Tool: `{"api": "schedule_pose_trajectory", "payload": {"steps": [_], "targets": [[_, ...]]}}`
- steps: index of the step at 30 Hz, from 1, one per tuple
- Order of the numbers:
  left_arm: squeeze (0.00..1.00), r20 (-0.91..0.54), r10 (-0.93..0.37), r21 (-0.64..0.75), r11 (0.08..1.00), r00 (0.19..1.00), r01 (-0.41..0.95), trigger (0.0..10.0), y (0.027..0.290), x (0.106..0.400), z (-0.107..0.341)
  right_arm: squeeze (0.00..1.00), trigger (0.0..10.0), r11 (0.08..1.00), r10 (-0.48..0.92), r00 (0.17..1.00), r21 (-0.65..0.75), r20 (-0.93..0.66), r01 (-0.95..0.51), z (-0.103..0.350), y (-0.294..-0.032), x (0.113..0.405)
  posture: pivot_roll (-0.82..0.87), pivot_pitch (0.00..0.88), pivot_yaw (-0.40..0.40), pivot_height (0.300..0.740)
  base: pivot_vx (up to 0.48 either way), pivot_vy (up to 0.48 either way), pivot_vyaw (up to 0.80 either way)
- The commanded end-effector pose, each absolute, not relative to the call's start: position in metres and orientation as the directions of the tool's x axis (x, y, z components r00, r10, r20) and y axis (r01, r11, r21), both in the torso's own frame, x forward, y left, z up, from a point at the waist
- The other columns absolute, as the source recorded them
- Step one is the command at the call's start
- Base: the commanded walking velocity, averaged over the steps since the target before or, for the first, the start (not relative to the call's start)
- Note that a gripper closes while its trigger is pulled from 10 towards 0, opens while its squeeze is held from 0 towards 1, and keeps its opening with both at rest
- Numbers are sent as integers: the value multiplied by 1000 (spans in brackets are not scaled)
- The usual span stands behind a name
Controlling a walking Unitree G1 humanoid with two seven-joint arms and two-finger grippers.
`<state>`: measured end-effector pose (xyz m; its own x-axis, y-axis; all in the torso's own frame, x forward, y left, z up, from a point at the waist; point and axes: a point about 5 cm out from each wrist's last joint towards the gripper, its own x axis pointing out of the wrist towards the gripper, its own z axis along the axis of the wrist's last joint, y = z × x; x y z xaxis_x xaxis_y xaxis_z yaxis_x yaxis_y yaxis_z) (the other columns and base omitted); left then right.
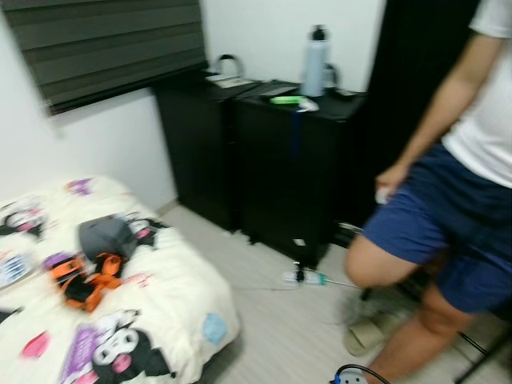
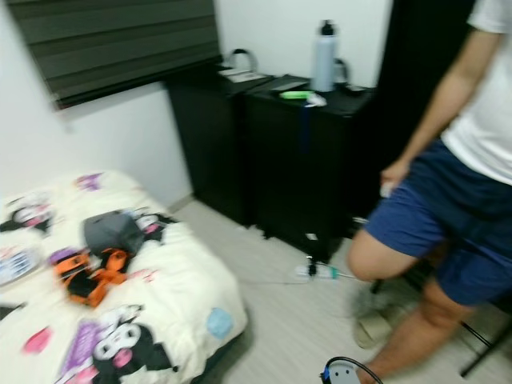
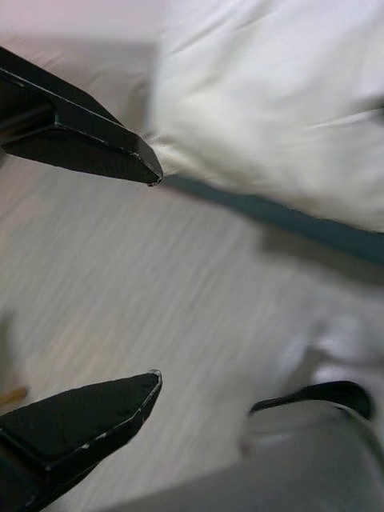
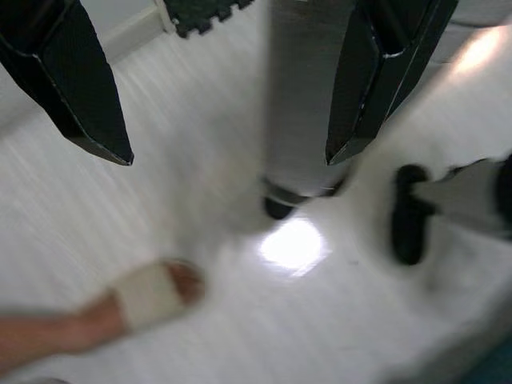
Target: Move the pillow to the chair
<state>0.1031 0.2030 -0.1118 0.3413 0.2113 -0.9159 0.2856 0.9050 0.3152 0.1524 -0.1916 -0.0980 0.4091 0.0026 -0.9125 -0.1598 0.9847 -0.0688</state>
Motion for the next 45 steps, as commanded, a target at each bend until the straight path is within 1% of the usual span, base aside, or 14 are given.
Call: {"api": "schedule_pose_trajectory", "payload": {"steps": [1, 22, 32, 45], "targets": [[0, -919, 212, 312, 906, 331, 287, 10000, 205, 102, -112, 0, 10000, 984, 5, 412, -68, -911, -162, -98, -191, 152, -135, 0, -14, 740, 0, 0, 800], [0, -921, 204, 304, 910, 333, 283, 10000, 196, 105, -112, 0, 10000, 985, 1, 416, -71, -909, -157, -98, -192, 152, -137, 0, -16, 740, 0, 0, 800], [0, -923, 212, 307, 909, 322, 281, 10000, 203, 101, -113, 0, 10000, 985, -1, 415, -73, -910, -158, -98, -193, 152, -139, 0, -19, 740, 0, 0, 800], [0, -921, 212, 306, 913, 326, 271, 10000, 200, 99, -113, 0, 10000, 984, -3, 417, -77, -909, -161, -98, -193, 152, -139, 0, -21, 740, 0, 0, 800]]}}
